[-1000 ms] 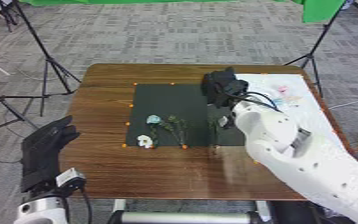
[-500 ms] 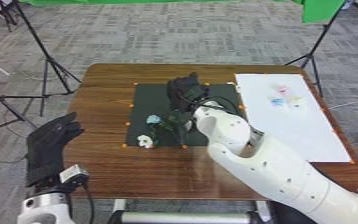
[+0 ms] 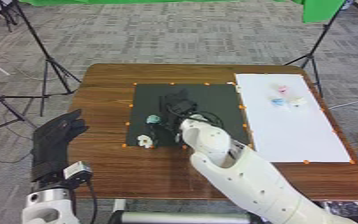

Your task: Arrange flowers

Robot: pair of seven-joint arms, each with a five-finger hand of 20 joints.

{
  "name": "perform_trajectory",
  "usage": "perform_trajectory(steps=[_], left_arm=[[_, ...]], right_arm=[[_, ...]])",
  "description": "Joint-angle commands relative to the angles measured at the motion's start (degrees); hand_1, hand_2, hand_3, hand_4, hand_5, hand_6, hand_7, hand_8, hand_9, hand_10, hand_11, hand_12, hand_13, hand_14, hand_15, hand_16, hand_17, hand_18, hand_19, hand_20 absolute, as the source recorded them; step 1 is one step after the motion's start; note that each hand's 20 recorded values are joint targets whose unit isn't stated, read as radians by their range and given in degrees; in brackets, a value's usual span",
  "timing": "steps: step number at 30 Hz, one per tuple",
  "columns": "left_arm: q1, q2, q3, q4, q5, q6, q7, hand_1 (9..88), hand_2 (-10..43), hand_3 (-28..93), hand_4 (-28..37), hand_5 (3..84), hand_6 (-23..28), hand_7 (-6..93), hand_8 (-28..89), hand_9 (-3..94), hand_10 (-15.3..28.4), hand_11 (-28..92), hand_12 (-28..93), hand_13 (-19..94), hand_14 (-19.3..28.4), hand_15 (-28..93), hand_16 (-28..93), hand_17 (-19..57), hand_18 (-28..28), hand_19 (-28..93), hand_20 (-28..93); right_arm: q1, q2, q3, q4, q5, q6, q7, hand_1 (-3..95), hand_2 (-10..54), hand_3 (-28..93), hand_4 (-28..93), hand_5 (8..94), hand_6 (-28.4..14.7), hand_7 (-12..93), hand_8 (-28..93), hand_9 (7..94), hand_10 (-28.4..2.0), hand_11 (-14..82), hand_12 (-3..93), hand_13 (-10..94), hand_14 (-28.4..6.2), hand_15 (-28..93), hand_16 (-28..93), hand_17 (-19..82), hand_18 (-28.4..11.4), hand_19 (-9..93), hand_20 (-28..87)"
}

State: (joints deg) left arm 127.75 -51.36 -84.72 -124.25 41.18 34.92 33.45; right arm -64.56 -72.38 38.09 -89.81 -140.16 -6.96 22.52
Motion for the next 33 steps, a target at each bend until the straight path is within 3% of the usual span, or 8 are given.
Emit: perform_trajectory(steps=[1, 3, 5, 10, 16, 24, 27, 33], left_arm=[[-0.02, -0.8, -0.18, 0.23, 0.98, -1.1, -0.72, 28.8, 5.0, 83, -15.1, 53.2, 17.1, 19.6, -10, 42.4, 24.8, 51, 13, 33, 28.4, 84, -23, -4.0, 24.1, 55, 46], [-0.03, -0.95, -0.31, 0.17, 0.29, -1.46, -0.56, 28.8, 5.0, 83, -15.1, 53.2, 17.0, 19.6, -10, 42.4, 24.8, 51, 13, 33, 28.4, 84, -23, -4.0, 24.1, 55, 46], [0.29, -1.15, -0.55, 0.07, 1.12, -1.14, -1.08, 28.8, 5.0, 83, -15.1, 53.2, 17.0, 19.6, -10, 42.4, 24.8, 51, 13, 33, 28.4, 84, -23, -4.0, 24.1, 55, 46], [-0.34, -1.14, -0.02, 0.23, 1.19, -1.48, -1.42, 28.8, 5.1, 83, -15.0, 53.2, 17.0, 19.7, -10, 42.5, 24.8, 51, 13, 33, 28.4, 84, -23, -4.0, 24.1, 55, 46], [-0.36, -1.61, -0.35, 0.25, 1.92, -1.91, -2.12, 28.9, 5.1, 83, -14.8, 53.3, 17.0, 19.7, -10, 42.5, 24.8, 51, 13, 33, 28.4, 84, -23, -4.0, 24.1, 55, 46], [-0.25, -1.94, -0.51, 0.25, 2.17, -1.91, -2.04, 29.1, 5.1, 83, -14.1, 53.3, 17.1, 19.7, -10, 42.5, 24.7, 51, 13, 33, 28.4, 84, -23, -4.1, 24.0, 55, 46], [-0.19, -1.04, -0.16, 0.14, 1.28, -1.21, -1.3, 29.1, 5.1, 83, -13.9, 53.4, 17.1, 19.7, -10, 42.5, 24.7, 52, 13, 33, 28.4, 84, -23, -4.1, 24.0, 55, 46], [1.36, -1.68, -0.51, -0.38, 1.25, -0.66, -0.89, 29.1, 5.0, 83, -13.9, 53.3, 17.0, 19.8, -10, 42.5, 24.7, 52, 13, 33, 28.4, 84, -23, -4.1, 24.0, 55, 46]], right_arm=[[2.32, 1.83, -3.09, 1.4, 0.8, 2.02, 4.02, 54.7, -9.5, 80, -28, 77.0, 0.9, 36, 3, 87.9, -4.5, 17.7, 41.3, 59, -6.4, 64, 41, 8, -24.0, 67, 25], [2.59, 2.02, -3.4, 0.91, 1.25, 2.53, 4.37, 54.5, -9.5, 80, -28, 76.7, 0.9, 36, 3, 87.9, -4.6, 17.6, 41.1, 59, -6.7, 64, 41, 8, -24.1, 67, 26], [1.9, 1.36, -2.32, 0.33, 0.4, 2.19, 3.47, 52.9, -9.5, 80, -28, 76.1, 0.9, 37, 2, 87.4, -4.7, 17.7, 41.2, 58, -7.3, 65, 41, 7, -24.7, 67, 26], [4.49, 2.44, -5.59, -0.4, 1.53, 4.83, 5.6, 47.6, -9.5, 80, -28, 70.7, -0.5, 36, 1, 80.9, -7.5, 20.4, 40.0, 52, -14.7, 72, 35, 3, -27.2, 66, 26], [7.6, 3.84, -8.81, -1.11, 2.85, 6.24, 7.9, 41.3, -9.5, 83, -28, 65.8, -0.8, 32, -1, 72.0, -11.8, 32.2, 31.2, 47, -19.5, 76, 26, 2, -28.4, 64, 28], [7.42, 3.62, -7.72, -1.0, 2.41, 3.08, 8.8, 38.6, -9.5, 85, -28, 65.1, -1.1, 30, -4, 66.7, -15.2, 39.9, 25.5, 44, -21.7, 77, 25, 2, -28.4, 62, 32], [7.77, 3.93, -8.17, -1.12, 2.43, 3.42, 9.26, 38.4, -9.5, 85, -28, 65.1, -1.2, 29, -4, 66.1, -16.0, 41.1, 25.1, 43, -22.1, 78, 25, 2, -28.4, 61, 32], [8.65, 5.5, -7.73, -3.17, 2.94, 2.39, 8.7, 36.6, -9.5, 86, -27, 65.1, -1.4, 28, -9, 63.6, -17.5, 44.2, 22.7, 41, -23.2, 78, 25, 2, -28.4, 59, 34]])
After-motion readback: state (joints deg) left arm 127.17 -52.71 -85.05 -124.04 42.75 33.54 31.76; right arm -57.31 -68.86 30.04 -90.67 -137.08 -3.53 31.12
